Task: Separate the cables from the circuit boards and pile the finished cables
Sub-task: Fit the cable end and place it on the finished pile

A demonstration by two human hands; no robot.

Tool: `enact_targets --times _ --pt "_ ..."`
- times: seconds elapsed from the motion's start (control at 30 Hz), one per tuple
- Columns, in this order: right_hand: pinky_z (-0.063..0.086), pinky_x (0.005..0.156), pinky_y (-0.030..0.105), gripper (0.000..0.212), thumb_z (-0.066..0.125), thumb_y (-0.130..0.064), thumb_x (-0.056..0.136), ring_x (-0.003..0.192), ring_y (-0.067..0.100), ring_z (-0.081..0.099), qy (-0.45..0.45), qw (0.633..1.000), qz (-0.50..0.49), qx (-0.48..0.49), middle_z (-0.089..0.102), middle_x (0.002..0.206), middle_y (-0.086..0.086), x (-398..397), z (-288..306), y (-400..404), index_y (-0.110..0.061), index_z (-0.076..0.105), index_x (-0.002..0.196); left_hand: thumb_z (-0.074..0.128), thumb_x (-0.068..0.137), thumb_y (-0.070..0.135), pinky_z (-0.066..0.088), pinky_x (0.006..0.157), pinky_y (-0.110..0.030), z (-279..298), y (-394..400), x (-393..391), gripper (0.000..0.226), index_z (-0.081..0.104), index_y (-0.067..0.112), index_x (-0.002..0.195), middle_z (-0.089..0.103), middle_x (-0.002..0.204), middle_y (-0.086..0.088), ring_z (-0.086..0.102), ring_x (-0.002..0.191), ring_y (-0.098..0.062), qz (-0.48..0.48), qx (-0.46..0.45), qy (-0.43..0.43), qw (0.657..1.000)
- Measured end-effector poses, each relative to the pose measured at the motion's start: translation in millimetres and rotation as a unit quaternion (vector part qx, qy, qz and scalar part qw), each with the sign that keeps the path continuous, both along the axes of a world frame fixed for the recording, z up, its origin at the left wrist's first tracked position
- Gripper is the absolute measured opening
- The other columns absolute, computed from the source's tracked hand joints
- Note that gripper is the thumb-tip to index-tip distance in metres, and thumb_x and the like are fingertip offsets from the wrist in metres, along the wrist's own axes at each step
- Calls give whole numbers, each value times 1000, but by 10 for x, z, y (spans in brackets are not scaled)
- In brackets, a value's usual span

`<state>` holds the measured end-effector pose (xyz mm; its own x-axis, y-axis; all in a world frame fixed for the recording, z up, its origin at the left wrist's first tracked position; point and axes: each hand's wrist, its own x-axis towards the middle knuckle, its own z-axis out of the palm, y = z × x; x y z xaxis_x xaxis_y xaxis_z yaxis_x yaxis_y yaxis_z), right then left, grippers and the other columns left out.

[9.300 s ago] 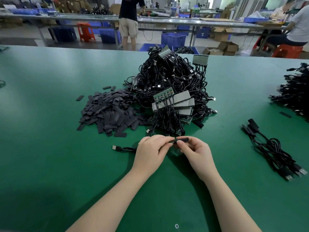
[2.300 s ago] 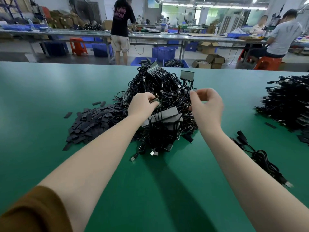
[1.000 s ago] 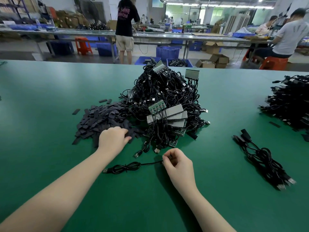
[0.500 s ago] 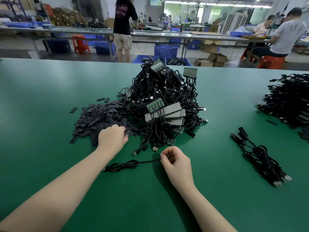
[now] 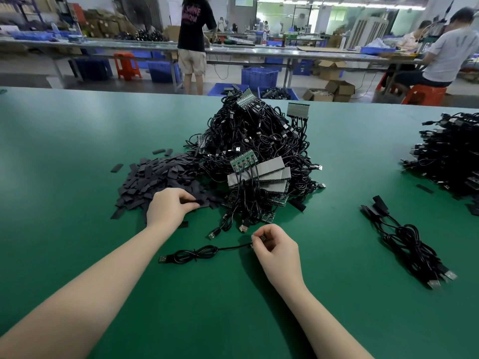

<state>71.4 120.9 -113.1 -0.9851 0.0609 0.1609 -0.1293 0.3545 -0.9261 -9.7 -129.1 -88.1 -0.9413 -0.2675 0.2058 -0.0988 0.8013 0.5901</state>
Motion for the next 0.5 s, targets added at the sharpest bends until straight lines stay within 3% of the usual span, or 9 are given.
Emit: enact_targets --times 0.17,0.37,0.5 --pt "45 57 17 23 66 -12 90 61 6 55 -3 1000 2 -1 65 75 -11 3 2 8 -31 61 78 71 87 34 51 72 -29 -14 -52 -34 22 76 20 103 74 95 3 63 81 -12 12 20 34 999" --pt "46 58 16 23 66 -13 90 63 8 57 4 1000 2 -3 66 76 -11 -2 -10 8 -32 62 79 64 93 32 43 68 -20 21 44 28 24 73 17 109 70 91 9 59 76 -3 10 58 89 994" --pt "49 64 18 25 70 -15 89 70 11 62 4 1000 -7 -26 68 78 -11 -23 -17 9 -38 64 84 70 87 33 41 66 -2 116 322 279 13 71 35 100 66 82 29 61 79 9 -50 136 146 979"
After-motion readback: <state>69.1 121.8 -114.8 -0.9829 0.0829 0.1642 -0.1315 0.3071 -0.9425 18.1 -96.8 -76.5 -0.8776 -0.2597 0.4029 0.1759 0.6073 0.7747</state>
